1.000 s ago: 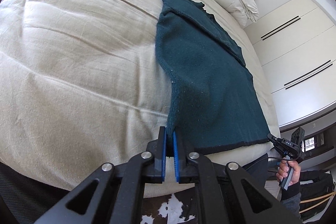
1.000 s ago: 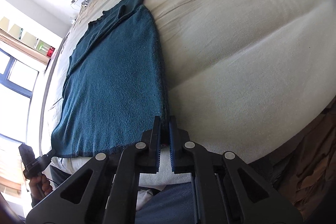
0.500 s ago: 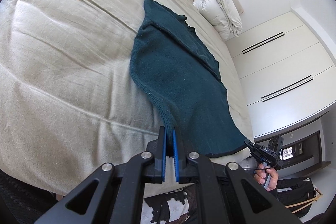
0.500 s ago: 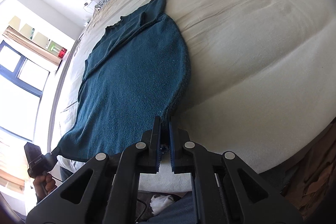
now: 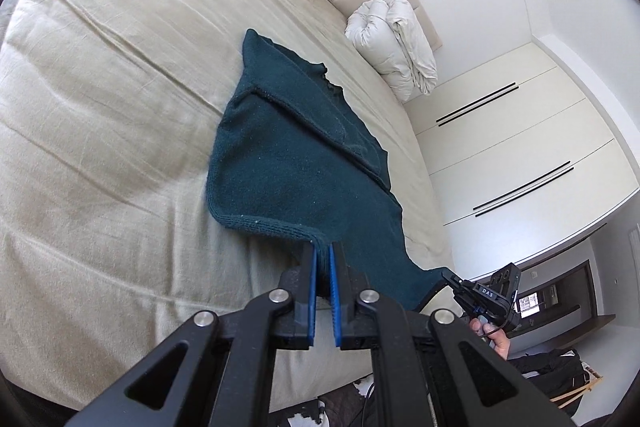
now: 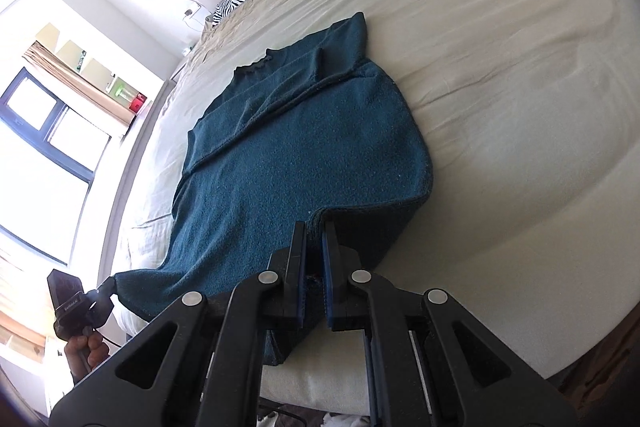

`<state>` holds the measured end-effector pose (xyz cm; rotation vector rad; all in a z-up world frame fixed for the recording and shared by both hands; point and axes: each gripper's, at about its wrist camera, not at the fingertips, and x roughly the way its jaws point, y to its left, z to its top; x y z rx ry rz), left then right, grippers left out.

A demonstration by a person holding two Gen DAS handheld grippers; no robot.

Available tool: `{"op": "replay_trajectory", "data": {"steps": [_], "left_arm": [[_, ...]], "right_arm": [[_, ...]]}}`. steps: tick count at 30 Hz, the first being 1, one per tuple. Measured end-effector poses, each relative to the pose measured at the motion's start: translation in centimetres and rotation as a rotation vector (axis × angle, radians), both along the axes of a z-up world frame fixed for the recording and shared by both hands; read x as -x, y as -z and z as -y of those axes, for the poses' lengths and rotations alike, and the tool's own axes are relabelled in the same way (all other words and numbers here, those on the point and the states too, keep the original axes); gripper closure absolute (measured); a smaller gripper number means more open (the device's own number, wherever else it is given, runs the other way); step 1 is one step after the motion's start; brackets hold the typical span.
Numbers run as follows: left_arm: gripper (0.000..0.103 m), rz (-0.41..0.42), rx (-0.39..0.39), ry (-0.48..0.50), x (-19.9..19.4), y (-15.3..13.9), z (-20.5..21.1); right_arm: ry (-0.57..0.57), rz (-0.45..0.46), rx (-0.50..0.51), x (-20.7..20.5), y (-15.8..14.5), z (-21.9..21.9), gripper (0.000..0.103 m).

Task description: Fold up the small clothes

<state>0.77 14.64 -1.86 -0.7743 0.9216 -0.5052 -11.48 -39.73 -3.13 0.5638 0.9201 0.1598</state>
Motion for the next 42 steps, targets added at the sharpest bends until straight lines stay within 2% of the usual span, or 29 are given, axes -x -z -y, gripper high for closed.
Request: {"op": "replay_trajectory", "data": {"steps": [10, 26, 33, 42], "left_arm": [[0.096, 0.064, -0.01, -0.018, -3.5, -1.7, 0.0], [0.096, 0.07, 0.041, -0.088, -9.2, -2.1, -1.2], [0.096, 0.088, 0.034, -0.103, -12.8, -2.5, -0.9], [0.096, 0.096, 0.018, -0.132, -17.5, -2.4, -0.8]], "right_arm": [[0.012, 0.068, 0.011, -4.1, -2.7, -0.8, 0.097], [0.085, 0.127, 0.044, -11.1, -4.0, 0.6, 0.097], [0.091, 0.143, 0.12, -15.3, -4.5, 0.4, 0.097], [0.13, 0.132, 0.207, -20.6, -3.2, 0.8, 0.097]]}}
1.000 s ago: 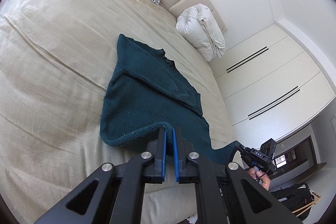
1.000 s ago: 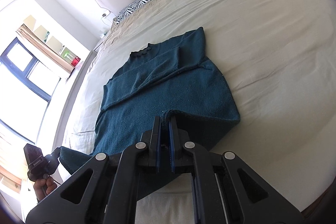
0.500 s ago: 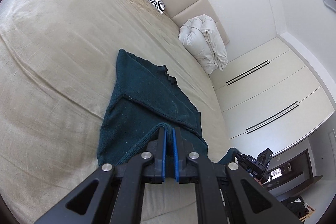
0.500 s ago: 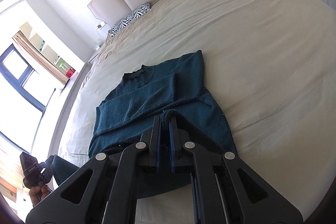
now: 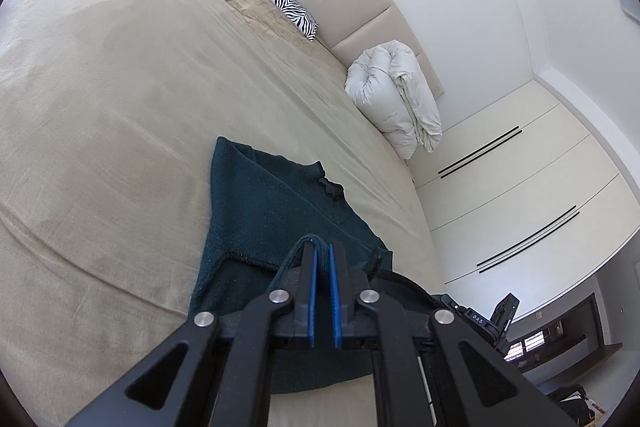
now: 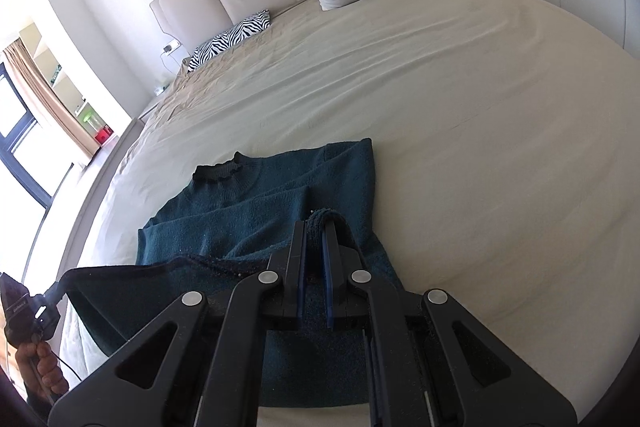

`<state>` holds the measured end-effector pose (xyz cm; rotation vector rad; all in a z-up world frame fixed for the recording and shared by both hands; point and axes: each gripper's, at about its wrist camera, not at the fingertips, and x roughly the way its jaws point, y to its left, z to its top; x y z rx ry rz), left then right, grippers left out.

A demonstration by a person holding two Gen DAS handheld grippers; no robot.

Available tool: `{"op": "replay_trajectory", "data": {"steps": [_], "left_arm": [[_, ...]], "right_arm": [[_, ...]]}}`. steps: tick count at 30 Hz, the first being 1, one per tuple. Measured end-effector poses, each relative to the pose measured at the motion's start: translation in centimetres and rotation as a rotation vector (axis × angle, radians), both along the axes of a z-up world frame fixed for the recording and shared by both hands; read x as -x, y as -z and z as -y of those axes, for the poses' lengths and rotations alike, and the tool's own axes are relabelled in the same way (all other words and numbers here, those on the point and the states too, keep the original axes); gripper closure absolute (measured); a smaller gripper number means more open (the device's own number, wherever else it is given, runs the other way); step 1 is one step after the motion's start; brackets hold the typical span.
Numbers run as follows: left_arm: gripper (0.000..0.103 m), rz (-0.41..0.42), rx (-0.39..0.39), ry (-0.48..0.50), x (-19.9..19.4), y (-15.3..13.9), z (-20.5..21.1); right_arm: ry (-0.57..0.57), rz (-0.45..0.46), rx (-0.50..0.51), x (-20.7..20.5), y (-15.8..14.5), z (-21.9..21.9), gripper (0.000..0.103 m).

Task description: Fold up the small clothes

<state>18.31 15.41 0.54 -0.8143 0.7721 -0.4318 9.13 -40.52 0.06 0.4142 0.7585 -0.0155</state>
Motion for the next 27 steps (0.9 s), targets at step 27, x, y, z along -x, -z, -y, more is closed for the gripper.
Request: {"op": "replay_trajectory", "data": {"steps": [27], "left_arm": [[0.096, -0.069, -0.084, -0.06, -15.1, 4.0, 0.6]], "right_arm": [[0.055, -0.079, 0.072, -16.5, 5.7, 1.0, 0.097]]}}
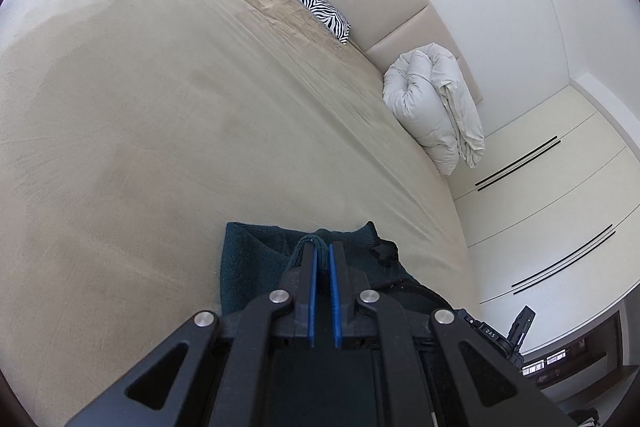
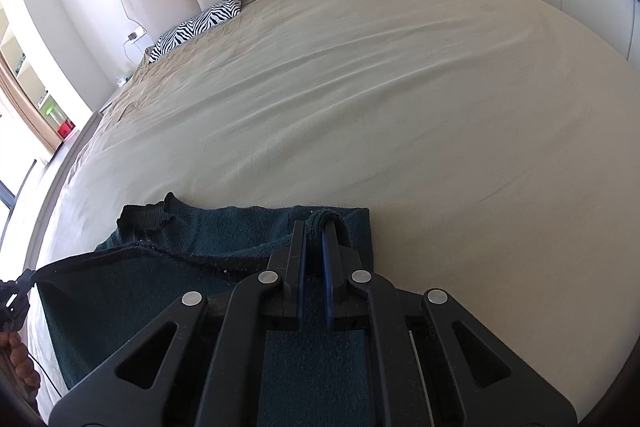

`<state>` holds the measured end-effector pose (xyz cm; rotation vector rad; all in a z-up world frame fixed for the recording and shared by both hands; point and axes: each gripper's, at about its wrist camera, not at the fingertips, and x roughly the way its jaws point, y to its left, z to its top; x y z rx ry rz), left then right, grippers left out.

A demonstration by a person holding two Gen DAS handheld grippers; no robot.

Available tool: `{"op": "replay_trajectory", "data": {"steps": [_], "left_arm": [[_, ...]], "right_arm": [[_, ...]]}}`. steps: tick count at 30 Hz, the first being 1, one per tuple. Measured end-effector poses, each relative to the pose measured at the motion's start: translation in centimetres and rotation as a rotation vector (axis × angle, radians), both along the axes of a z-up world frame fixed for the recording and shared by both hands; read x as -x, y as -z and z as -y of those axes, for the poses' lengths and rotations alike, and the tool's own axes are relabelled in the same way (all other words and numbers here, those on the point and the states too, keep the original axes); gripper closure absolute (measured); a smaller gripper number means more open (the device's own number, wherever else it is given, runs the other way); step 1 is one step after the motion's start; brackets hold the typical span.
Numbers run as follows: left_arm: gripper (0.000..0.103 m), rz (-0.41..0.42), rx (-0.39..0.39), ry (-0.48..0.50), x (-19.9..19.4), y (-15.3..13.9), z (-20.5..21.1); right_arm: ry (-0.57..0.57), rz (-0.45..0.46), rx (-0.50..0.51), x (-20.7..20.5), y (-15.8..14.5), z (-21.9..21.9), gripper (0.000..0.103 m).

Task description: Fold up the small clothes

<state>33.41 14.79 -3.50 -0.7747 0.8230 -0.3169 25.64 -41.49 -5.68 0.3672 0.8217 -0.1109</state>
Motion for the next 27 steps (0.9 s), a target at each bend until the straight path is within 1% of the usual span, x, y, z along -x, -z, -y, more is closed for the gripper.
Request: {"op": "replay_trajectory", "data": {"steps": [9, 10, 12, 13, 14, 15, 16, 17, 18, 19, 20, 23, 27], "left_arm": [[0.095, -0.045, -0.033, -0.032, -2.5, 2.9, 0.1], [0.093, -0.057, -0.038, -0.037, -2.7, 3.3, 0.1], [0.068, -0.079, -0.025, -0.045, -3.1, 4.1, 0.0], [0.047, -0.078, -0.007, -0.049, -3.0, 4.4, -0.2], [0.035, -0.07, 0.006, -0.062, -2.8, 4.4, -0.5], [0.033, -0.059, 0.007, -0.074, -2.5, 4.2, -0.8], [0.033, -0.051, 0.003, -0.076, -2.2, 3.9, -1.0], [0.033, -0.047, 0.002, -0.075, -1.9, 3.7, -1.2], [0.033, -0.045, 0.003, -0.076, -1.6, 3.5, -1.4], [0.033, -0.038, 0.003, -0.077, -1.0, 3.2, -1.5], [0.033, -0.029, -0.003, -0.076, -0.3, 2.9, -1.6], [0.033, -0.002, -0.055, -0.058, 1.9, 1.9, -1.3], [0.033, 0.013, -0.096, -0.017, 5.6, 1.8, -0.3]], "right_arm": [[0.021, -0.037, -0.076, -3.1, 3.3, 0.7, 0.096], [0.027, -0.055, -0.082, -3.4, 3.7, 0.8, 0.096], [0.04, -0.069, -0.115, -3.6, 4.4, 1.2, 0.095], [0.047, -0.064, -0.129, -3.4, 4.5, 1.4, 0.094], [0.054, -0.055, -0.141, -3.2, 4.5, 1.5, 0.093], [0.06, -0.045, -0.147, -3.0, 4.4, 1.6, 0.089], [0.071, -0.039, -0.135, -2.7, 4.3, 1.8, 0.078], [0.085, -0.035, -0.125, -2.3, 4.0, 2.0, 0.069], [0.095, -0.025, -0.13, -2.0, 3.9, 2.2, 0.05], [0.103, -0.006, -0.14, -1.5, 3.6, 2.5, 0.048], [0.106, 0.005, -0.144, -0.9, 3.2, 2.8, 0.048], [0.088, -0.007, -0.129, 0.5, 2.8, 2.6, 0.048], [0.01, -0.024, -0.04, 3.1, 2.3, 0.3, 0.05]]}}
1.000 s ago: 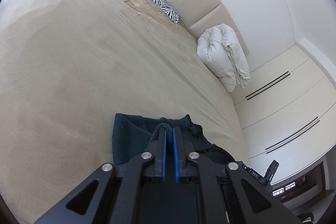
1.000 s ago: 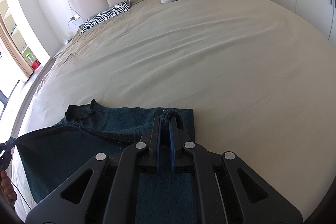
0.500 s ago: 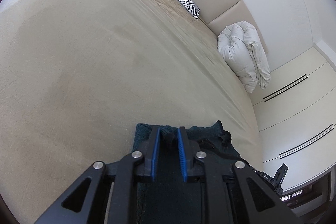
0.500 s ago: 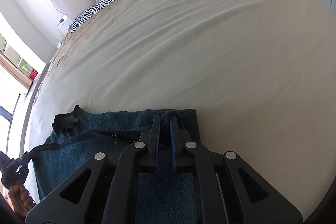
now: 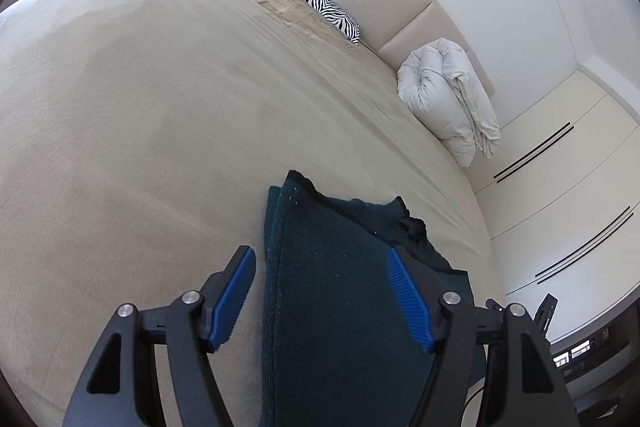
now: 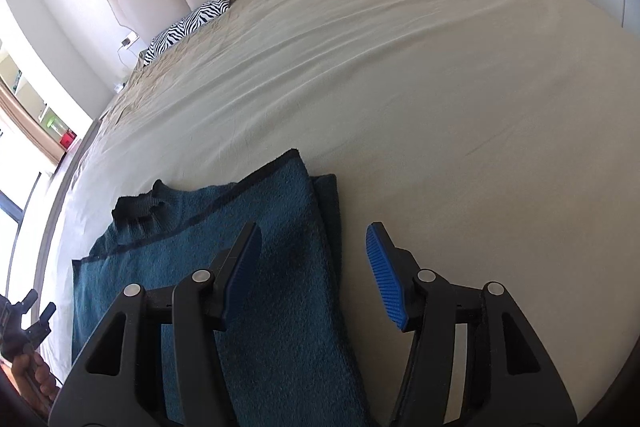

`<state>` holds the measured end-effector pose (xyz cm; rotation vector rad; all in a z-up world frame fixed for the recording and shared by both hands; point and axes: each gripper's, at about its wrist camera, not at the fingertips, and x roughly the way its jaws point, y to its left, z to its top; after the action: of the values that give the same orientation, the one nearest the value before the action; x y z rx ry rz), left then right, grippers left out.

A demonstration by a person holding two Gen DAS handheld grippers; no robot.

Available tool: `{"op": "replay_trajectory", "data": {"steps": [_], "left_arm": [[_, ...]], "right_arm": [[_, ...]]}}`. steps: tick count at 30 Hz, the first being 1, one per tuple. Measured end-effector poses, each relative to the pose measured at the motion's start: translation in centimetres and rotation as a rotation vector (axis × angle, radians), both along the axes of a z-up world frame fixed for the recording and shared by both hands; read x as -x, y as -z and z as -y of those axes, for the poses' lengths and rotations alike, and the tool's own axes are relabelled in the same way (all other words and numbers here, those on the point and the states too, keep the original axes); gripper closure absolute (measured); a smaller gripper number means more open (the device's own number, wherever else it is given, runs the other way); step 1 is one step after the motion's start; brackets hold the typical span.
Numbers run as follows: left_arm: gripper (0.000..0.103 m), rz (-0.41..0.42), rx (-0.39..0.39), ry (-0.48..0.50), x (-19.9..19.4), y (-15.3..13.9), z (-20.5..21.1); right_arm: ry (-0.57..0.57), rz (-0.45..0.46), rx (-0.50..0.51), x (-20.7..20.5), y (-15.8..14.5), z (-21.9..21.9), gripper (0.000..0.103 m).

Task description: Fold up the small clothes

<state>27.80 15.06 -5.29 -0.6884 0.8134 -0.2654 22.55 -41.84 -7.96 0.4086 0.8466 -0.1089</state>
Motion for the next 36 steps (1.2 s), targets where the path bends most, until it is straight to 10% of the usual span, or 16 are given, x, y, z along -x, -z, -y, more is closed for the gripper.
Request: {"op": "replay_trajectory", "data": {"steps": [7, 16, 36], "left_arm": [[0.033, -0.031, -0.022, 0.031, 5.4, 1.8, 1.6], [0.033, -0.047, -0.042, 0.031, 7.1, 3.2, 2.0], [0.088, -0.101, -0.139, 0.063, 6.1, 4.3, 3.2]], "right_arm": [[-0.063, -0.042, 0.148, 5.4, 0.7, -3.1, 0.056], [-0.061, -0.091, 0.081, 9.4, 2.8, -1.4, 0.075], [-0.06, -0.082, 0.114, 11.5, 1.9, -1.7, 0.098]]}}
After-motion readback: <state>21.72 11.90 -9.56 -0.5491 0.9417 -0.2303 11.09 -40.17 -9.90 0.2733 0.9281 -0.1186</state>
